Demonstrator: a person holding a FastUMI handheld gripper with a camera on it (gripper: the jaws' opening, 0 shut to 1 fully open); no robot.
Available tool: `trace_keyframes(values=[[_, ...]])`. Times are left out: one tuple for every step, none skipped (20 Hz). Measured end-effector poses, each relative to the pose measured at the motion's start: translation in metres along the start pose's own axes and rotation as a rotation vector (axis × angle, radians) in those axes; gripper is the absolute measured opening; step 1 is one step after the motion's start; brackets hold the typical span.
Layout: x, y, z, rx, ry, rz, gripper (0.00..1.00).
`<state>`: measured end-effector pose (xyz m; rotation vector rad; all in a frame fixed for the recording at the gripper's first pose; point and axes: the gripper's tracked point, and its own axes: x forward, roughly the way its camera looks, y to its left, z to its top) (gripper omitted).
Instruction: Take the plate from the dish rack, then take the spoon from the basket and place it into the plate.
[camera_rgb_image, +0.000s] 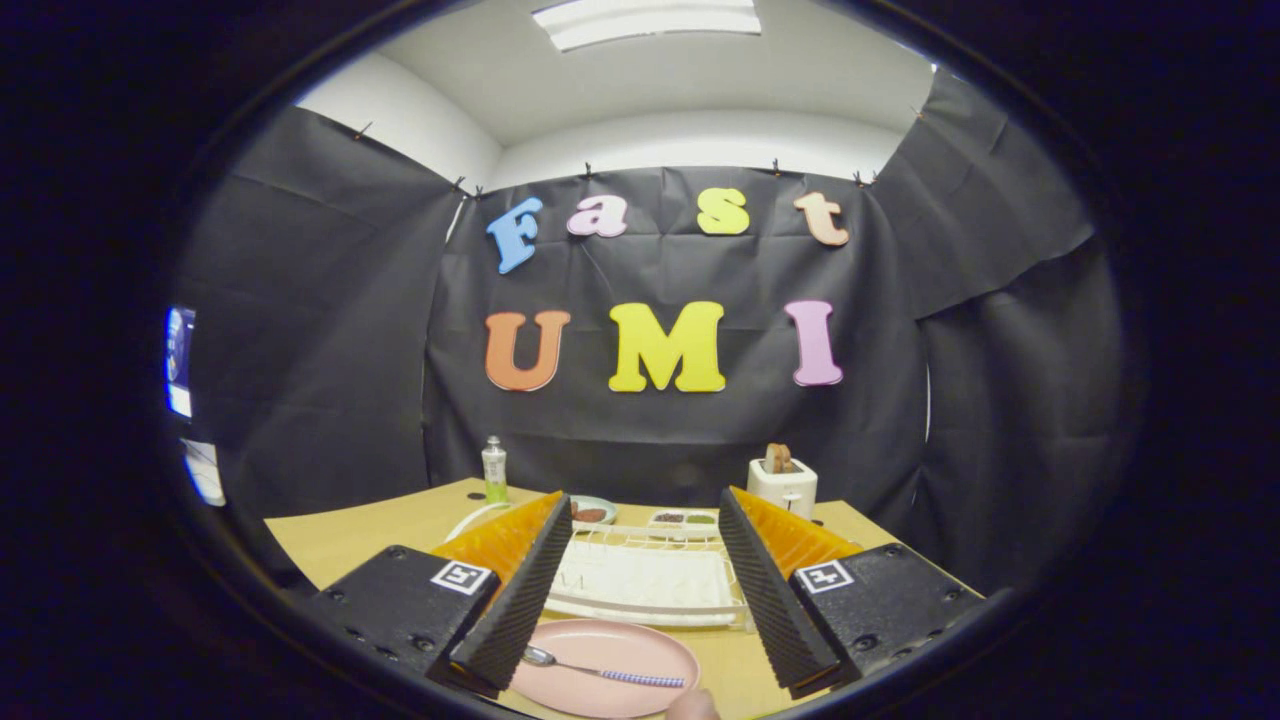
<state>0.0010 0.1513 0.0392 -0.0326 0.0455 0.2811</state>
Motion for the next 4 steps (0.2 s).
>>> trace_keyframes(values=[[-0.0003,-0.0002,0.001,-0.002,-0.007,-0.001,0.95],[-0.001,-0.001,0.0017,0.001,-0.011,-0.004,0.95],[-0.0003,0.0,-0.0007,0.008,-0.007,-0.003,0.95],[-0.0005,0.0024,-0.0019,0.016,0.0,0.002,0.95]])
